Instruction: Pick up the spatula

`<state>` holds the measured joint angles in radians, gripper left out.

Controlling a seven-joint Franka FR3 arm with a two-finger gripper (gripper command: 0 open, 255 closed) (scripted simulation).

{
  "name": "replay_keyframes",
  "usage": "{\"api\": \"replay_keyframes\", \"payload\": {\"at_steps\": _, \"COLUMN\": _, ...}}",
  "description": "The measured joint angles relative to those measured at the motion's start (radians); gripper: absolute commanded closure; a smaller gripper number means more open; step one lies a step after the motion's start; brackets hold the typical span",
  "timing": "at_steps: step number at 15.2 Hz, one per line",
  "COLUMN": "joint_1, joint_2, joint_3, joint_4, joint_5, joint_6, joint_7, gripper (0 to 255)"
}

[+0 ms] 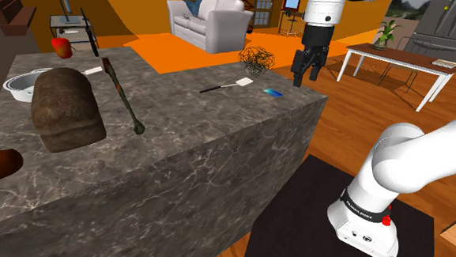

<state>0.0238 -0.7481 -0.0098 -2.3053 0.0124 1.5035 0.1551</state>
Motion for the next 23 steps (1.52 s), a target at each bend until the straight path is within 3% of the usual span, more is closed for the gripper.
{"api": "replay_keyframes", "payload": {"at_steps": 3, "joint_1": 0.008, "joint_2": 0.019, "joint_3": -0.031, "joint_4": 0.001, "joint_5": -0.021, "joint_6": 0.021, "joint_7": -0.065, "gripper": 0}}
{"api": "replay_keyframes", "payload": {"at_steps": 13, "joint_1": 0.091, "joint_2": 0.309, "joint_3": -0.248, "joint_4": 0.126, "joint_5": -0.102, "joint_6": 0.221, "joint_7": -0.601, "gripper": 0}}
{"api": "replay_keyframes", "payload": {"at_steps": 19, "joint_1": 0.143, "joint_2": 0.525, "joint_3": -0.336, "joint_4": 0.276, "joint_5": -0.061, "joint_6": 0.301, "joint_7": -0.925, "gripper": 0}}
{"api": "replay_keyframes", "payload": {"at_steps": 23, "joint_1": 0.158, "joint_2": 0.693, "joint_3": -0.374, "joint_4": 0.418, "joint_5": 0.003, "joint_6": 0.324, "joint_7": -1.147, "gripper": 0}}
